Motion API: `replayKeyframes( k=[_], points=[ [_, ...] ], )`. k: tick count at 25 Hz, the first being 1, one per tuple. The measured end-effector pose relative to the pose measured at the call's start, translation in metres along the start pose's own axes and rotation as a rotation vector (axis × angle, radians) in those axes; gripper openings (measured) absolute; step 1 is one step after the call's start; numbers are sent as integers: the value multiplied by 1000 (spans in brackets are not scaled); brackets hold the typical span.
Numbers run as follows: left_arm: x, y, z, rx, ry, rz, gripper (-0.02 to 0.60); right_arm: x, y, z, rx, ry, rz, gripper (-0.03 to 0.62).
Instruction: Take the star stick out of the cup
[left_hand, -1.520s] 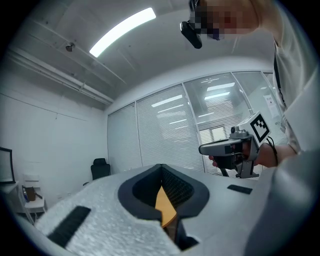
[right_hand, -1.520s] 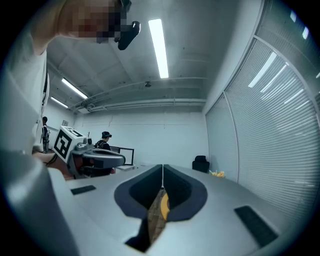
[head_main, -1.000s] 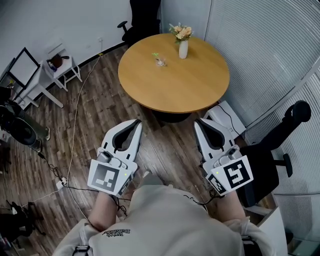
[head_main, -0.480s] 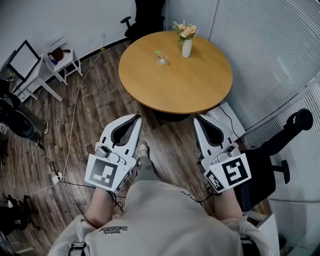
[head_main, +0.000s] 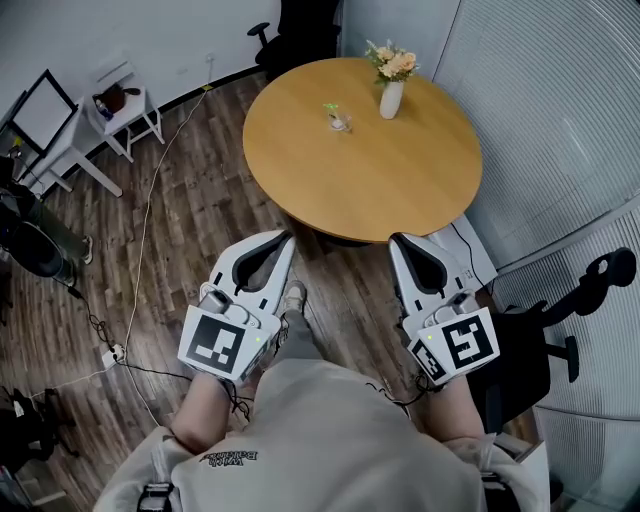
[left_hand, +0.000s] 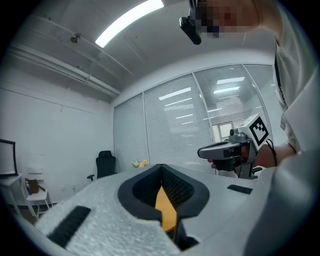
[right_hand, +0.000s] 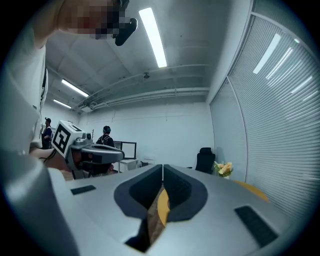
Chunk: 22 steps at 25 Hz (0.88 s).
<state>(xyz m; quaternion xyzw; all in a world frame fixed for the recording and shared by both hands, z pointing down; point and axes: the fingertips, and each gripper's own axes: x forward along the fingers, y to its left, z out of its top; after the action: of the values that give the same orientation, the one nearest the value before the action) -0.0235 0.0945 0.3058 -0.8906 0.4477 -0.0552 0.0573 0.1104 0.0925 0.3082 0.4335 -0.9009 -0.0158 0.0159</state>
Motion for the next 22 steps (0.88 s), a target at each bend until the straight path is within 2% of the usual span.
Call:
replayKeyframes(
  k=[5,14,22],
  points=[
    [32,32,-6,-27,17,-27,21,43,-16,-5,-3,32,-5,31],
    [82,100,-18,-55,44,-82,21,123,-55,-1,-6,57,-68,31],
    [130,181,-8,-59,15,-120,21,200,-77,13,-17,73,-120,31]
  ],
)
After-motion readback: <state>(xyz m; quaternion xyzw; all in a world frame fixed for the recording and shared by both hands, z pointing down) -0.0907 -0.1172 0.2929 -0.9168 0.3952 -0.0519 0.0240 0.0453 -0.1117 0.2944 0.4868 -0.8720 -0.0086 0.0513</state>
